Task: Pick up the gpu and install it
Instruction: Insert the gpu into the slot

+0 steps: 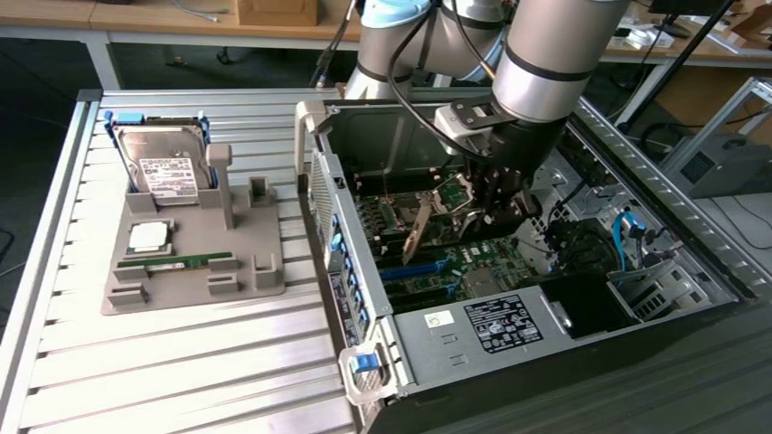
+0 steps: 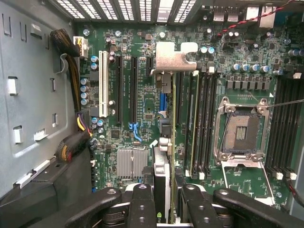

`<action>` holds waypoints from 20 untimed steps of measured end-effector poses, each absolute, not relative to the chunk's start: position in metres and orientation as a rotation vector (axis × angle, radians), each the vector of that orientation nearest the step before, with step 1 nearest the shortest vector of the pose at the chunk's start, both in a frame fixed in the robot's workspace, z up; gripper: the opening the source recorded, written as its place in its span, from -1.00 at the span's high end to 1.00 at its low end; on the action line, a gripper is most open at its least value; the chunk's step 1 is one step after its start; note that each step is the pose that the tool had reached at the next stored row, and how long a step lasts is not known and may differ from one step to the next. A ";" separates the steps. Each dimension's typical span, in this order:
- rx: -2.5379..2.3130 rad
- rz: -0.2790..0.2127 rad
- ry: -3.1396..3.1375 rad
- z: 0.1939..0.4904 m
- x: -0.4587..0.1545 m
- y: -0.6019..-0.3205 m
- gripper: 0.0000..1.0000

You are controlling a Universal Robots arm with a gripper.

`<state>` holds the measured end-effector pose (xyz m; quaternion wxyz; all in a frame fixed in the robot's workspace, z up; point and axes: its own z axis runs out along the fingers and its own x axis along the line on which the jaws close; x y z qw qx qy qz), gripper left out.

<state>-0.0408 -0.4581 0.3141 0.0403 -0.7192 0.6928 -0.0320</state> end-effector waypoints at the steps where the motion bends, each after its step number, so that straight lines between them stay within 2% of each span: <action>1: -2.203 -0.098 2.123 0.314 -0.042 -0.458 0.47; 20: -2.203 -0.098 2.123 0.312 -0.046 -0.458 0.47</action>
